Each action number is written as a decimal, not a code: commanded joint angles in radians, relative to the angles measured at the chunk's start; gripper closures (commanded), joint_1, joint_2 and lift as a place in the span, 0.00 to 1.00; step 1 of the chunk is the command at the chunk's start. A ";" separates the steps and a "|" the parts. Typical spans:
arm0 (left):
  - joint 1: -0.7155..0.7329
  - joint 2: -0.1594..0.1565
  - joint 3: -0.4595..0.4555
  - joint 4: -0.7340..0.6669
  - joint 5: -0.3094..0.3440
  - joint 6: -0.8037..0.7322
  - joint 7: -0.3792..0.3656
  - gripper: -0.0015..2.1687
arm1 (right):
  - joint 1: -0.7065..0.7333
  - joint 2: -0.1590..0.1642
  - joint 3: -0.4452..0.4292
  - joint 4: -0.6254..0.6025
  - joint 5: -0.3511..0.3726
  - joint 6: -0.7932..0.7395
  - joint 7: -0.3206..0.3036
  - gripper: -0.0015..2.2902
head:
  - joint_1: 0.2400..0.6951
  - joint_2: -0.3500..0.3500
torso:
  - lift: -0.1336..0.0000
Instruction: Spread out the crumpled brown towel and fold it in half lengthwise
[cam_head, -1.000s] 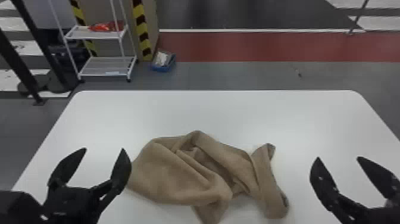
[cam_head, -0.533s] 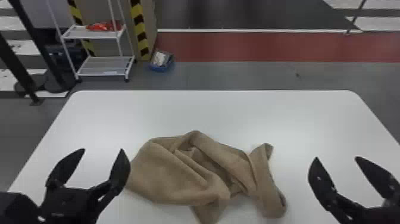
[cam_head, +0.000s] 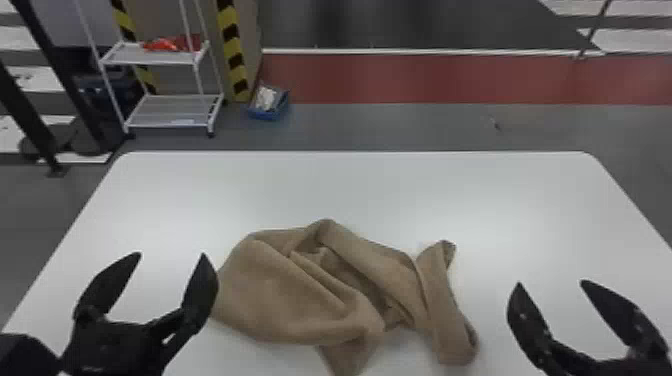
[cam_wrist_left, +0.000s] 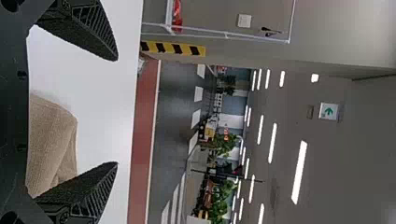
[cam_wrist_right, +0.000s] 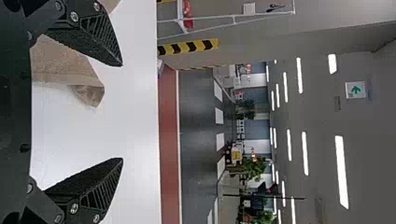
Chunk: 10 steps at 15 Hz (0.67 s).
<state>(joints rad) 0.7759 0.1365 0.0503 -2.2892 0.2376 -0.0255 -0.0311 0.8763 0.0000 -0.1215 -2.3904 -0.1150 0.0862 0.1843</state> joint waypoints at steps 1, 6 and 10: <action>0.003 0.000 -0.007 -0.001 -0.008 -0.003 0.000 0.04 | -0.016 0.001 0.003 0.034 0.020 0.008 0.012 0.08 | 1.00 0.50 | 0.07; 0.006 0.000 -0.017 -0.003 -0.015 -0.003 0.000 0.04 | -0.089 0.001 0.046 0.123 0.112 0.122 0.027 0.08 | 1.00 0.50 | 0.07; 0.006 0.000 -0.018 -0.003 -0.017 -0.003 0.000 0.04 | -0.132 0.001 0.100 0.183 0.146 0.122 0.029 0.08 | 1.00 0.54 | 0.07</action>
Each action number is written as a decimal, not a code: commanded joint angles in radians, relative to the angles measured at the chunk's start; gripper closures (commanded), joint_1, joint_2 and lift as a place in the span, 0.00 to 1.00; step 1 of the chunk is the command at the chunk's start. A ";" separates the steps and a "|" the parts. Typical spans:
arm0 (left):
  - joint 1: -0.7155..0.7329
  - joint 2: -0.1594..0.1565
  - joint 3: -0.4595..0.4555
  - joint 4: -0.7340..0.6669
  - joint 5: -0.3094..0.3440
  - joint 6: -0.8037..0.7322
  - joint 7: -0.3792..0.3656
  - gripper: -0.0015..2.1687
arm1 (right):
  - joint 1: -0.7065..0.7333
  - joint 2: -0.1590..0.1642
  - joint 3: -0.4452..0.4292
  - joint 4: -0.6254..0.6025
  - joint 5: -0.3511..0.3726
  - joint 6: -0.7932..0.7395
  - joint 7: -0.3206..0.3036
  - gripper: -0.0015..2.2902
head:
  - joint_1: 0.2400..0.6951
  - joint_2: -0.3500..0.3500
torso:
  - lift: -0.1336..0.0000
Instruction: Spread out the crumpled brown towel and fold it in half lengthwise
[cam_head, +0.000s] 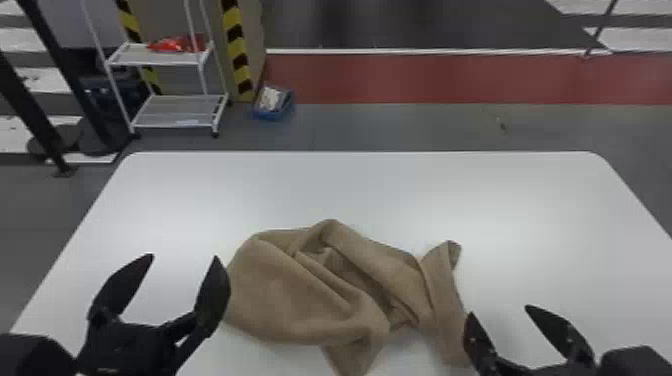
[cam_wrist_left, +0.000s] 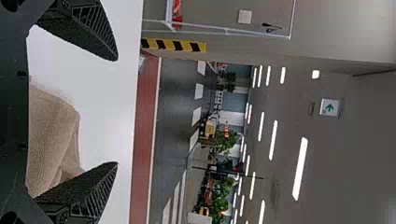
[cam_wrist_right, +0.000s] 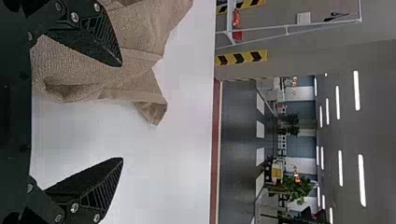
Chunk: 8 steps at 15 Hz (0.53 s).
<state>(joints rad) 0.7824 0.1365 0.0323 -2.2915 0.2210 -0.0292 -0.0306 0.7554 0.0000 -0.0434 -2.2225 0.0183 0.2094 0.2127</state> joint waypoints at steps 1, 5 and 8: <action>0.000 0.000 0.000 0.000 0.000 0.001 0.000 0.04 | -0.018 0.001 0.043 0.020 0.020 -0.001 -0.001 0.08 | 1.00 0.55 | 0.07; -0.002 0.000 0.001 0.003 0.000 0.001 0.000 0.04 | -0.036 0.001 0.128 0.017 0.100 0.078 -0.004 0.08 | 1.00 0.63 | 0.07; -0.005 0.000 0.001 0.004 0.000 -0.002 0.000 0.04 | -0.045 0.001 0.162 0.012 0.161 0.173 -0.007 0.08 | 1.00 0.68 | 0.07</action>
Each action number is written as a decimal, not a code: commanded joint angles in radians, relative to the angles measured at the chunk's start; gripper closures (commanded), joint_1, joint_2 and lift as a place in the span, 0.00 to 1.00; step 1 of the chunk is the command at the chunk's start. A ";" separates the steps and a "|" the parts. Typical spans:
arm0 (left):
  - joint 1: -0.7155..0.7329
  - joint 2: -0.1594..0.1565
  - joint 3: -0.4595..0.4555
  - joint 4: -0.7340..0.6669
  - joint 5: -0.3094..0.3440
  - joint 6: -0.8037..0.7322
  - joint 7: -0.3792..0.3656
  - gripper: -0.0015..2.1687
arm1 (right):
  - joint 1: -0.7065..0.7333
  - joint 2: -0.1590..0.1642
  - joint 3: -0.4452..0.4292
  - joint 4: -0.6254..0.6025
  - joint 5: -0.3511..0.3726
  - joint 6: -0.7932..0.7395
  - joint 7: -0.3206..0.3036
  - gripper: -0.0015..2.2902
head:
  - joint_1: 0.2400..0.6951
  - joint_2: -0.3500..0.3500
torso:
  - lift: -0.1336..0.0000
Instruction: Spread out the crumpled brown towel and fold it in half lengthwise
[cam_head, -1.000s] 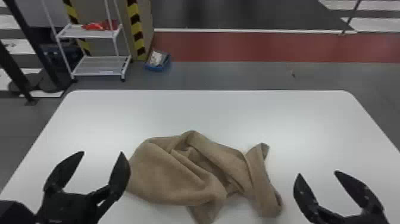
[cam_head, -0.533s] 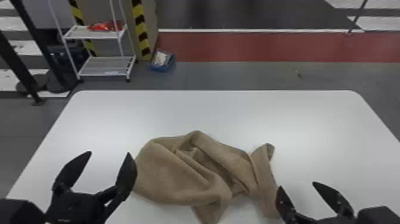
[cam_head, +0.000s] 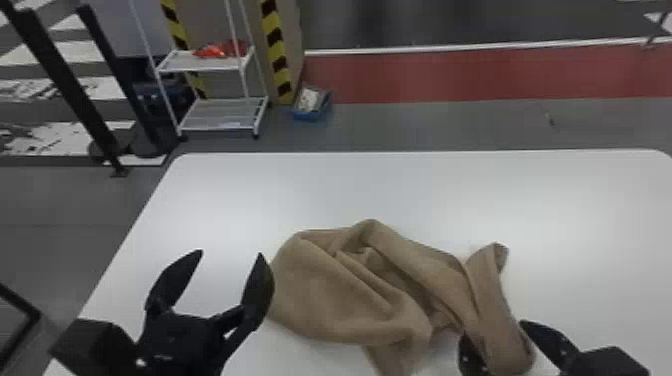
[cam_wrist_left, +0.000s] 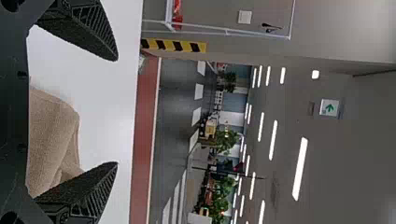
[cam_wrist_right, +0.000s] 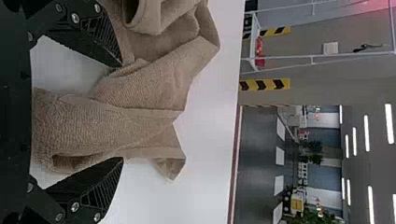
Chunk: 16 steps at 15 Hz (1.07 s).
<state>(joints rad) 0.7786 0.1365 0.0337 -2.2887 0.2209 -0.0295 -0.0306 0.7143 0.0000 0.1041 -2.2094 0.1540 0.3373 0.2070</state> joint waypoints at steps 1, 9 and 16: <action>-0.002 0.000 0.000 0.001 0.000 0.001 0.000 0.04 | -0.009 0.001 0.014 -0.001 0.025 0.070 -0.001 0.08 | 1.00 0.71 | 0.07; -0.009 0.000 0.000 0.012 0.000 0.001 0.000 0.04 | -0.024 0.001 0.014 -0.029 0.047 0.227 0.003 0.38 | 1.00 0.70 | 0.07; -0.018 0.000 0.000 0.020 0.000 0.001 -0.005 0.04 | -0.012 0.001 -0.001 -0.049 0.036 0.162 -0.012 0.74 | 1.00 0.69 | 0.07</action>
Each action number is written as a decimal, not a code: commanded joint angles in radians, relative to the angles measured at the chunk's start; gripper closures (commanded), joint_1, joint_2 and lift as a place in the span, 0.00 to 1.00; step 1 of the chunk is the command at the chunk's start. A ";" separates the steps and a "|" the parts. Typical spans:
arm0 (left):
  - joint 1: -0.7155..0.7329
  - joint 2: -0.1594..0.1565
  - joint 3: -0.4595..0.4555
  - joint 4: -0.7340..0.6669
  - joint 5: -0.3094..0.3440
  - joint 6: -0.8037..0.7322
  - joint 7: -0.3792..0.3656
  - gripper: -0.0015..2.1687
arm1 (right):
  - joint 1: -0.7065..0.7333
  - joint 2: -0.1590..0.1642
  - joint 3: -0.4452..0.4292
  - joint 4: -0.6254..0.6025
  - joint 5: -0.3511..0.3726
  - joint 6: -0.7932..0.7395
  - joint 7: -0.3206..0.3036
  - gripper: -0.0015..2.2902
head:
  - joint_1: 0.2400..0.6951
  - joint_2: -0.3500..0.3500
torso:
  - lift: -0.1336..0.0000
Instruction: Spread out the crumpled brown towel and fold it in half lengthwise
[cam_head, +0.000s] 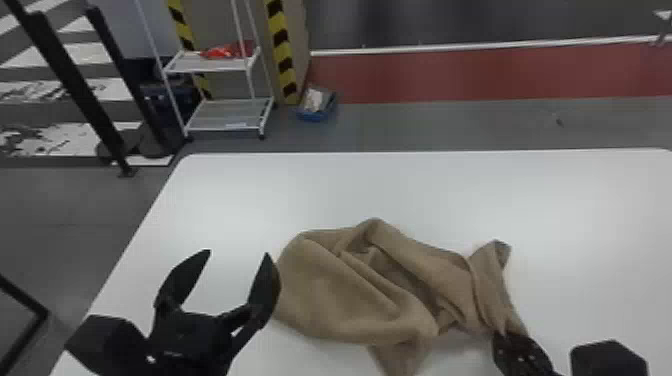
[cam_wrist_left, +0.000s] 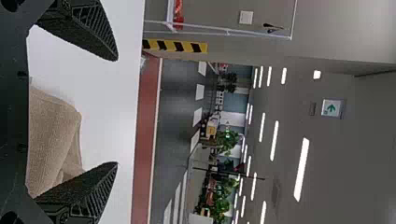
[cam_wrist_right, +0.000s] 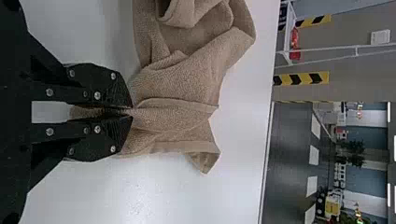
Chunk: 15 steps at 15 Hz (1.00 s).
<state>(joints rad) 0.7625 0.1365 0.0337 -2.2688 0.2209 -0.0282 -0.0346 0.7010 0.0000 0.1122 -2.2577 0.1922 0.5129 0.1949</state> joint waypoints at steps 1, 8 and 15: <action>-0.002 0.000 0.000 0.002 0.002 0.003 -0.001 0.04 | 0.008 0.001 -0.022 -0.006 -0.014 -0.038 -0.002 0.74 | 1.00 0.69 | 0.07; -0.015 0.002 -0.031 0.005 0.002 0.034 -0.015 0.04 | -0.021 0.001 -0.302 -0.125 -0.031 -0.099 0.167 0.73 | 1.00 0.52 | 0.07; -0.155 0.006 -0.195 0.077 -0.110 0.282 -0.077 0.07 | -0.025 0.001 -0.312 -0.134 0.084 -0.124 0.204 0.73 | 1.00 0.24 | 0.07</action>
<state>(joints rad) 0.6379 0.1441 -0.1323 -2.1991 0.1360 0.2053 -0.1088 0.6723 0.0000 -0.2019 -2.3948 0.2800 0.3898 0.3993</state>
